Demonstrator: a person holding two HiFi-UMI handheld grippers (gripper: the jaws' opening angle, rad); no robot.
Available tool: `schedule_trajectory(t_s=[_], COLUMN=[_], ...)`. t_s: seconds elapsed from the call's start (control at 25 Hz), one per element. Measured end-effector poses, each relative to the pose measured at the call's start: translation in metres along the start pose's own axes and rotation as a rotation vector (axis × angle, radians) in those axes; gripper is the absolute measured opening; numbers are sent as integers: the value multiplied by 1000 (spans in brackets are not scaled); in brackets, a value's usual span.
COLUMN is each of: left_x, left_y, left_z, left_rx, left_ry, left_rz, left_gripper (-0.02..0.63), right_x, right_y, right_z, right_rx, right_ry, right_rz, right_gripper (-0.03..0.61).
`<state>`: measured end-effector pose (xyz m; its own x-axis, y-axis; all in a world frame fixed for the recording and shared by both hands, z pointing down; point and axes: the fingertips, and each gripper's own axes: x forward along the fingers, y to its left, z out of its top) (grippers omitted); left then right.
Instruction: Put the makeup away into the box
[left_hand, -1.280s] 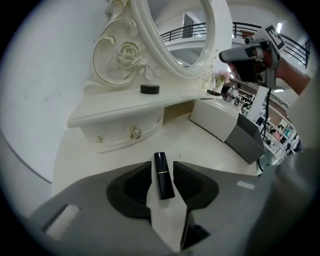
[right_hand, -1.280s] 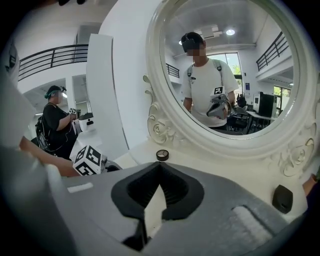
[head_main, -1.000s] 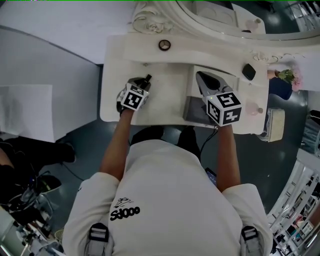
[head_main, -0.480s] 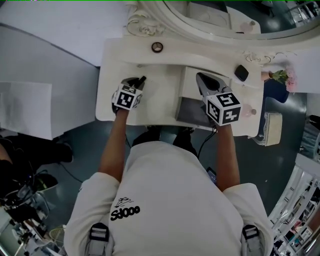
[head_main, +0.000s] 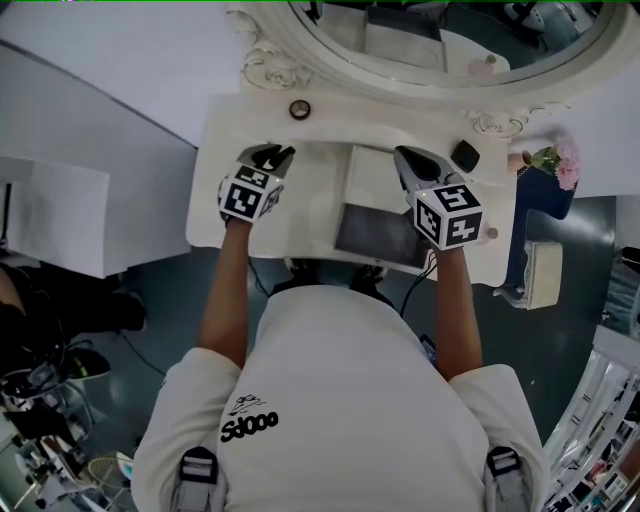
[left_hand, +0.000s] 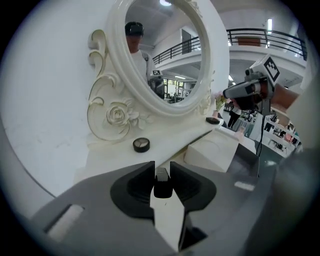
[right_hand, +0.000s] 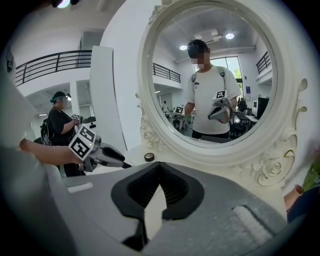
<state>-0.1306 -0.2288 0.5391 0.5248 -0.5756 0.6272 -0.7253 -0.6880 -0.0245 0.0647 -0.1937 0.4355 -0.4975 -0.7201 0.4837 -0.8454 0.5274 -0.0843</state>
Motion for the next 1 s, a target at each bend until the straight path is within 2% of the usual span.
schedule_trajectory(t_s=[0.2, 0.36, 0.52, 0.72, 0.88, 1.0], left_x=[-3, -2, 1, 11, 25, 38], left_y=[-33, -70, -114, -188, -246, -275], left_z=[67, 121, 157, 172, 160, 144], left_rx=[46, 125, 188, 299, 363, 380], left_ry=[-102, -178, -221, -205, -162, -126], left_rz=[-75, -159, -259, -419, -553, -634], left_gripper=[114, 114, 114, 114, 114, 114], right_x=[-17, -38, -62, -95, -120, -135], right_y=[-23, -42, -59, -79, -88, -93], right_z=[5, 4, -3, -21, -41, -56], right_rx=[11, 25, 27, 68, 111, 146], right_ry=[-29, -53, -60, -60, -50, -47], right_rz=[-31, -81, -136, -211, -270, -313], right_gripper=[2, 2, 2, 2, 2, 2])
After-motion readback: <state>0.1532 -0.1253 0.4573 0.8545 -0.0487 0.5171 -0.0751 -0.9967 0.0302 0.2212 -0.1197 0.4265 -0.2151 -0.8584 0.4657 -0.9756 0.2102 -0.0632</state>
